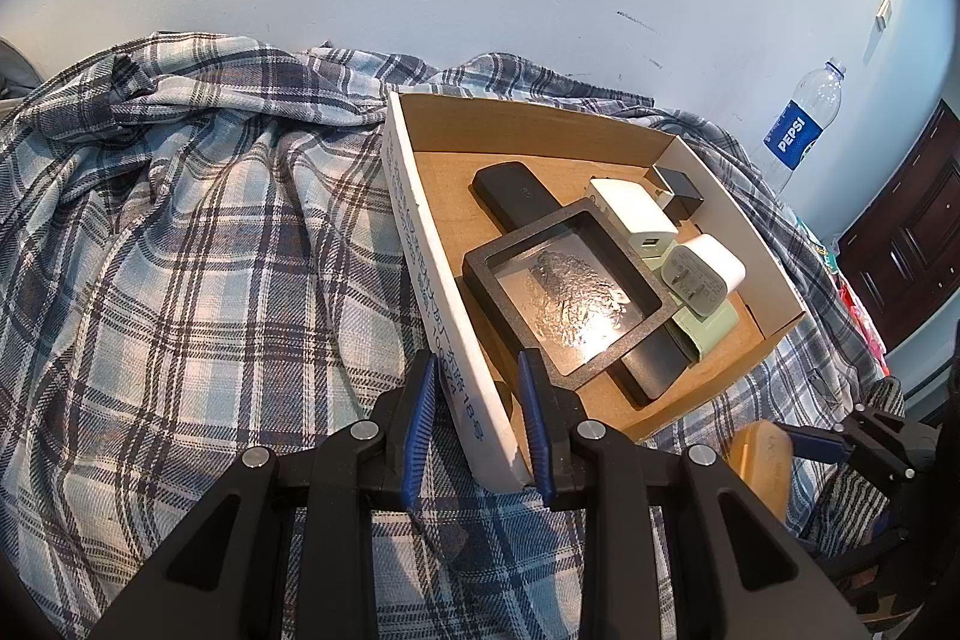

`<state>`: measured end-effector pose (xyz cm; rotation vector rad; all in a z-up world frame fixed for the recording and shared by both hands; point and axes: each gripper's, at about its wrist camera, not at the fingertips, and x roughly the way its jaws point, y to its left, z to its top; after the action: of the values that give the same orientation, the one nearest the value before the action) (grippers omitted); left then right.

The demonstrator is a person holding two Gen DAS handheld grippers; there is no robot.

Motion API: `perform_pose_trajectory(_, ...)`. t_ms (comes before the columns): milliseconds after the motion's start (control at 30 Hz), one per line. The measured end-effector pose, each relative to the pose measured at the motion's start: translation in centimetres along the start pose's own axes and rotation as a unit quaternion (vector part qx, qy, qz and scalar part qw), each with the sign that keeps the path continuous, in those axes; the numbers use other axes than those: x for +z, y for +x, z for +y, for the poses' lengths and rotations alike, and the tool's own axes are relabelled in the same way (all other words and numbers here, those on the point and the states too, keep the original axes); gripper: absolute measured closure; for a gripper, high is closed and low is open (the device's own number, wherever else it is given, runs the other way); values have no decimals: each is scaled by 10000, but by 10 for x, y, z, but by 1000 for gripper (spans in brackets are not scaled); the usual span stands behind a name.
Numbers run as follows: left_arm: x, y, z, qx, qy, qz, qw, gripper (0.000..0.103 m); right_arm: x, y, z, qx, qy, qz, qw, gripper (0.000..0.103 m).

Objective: Organize rigid objects
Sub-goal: 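Grasp the amber TINACO box beside the box with the right gripper, then carry the amber box over the box with the right gripper, then lower the amber box beside the frame and open the right gripper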

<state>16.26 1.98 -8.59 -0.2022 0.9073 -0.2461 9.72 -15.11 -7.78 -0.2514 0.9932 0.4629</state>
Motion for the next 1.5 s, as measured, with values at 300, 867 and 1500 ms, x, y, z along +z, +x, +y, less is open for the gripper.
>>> perform_pose_trajectory(300,0,0,0,-2,-2,1,10000,75,3,-26,2,-72,-44,-269,9996,39)
perform_pose_trajectory(867,0,0,1,-3,-2,1,10000,75,74,-58,-11,-374,185,-1142,9926,39)
perform_pose_trajectory(1500,-1,-1,-1,-13,-7,5,10000,75,114,18,-31,-326,629,-625,9955,39)
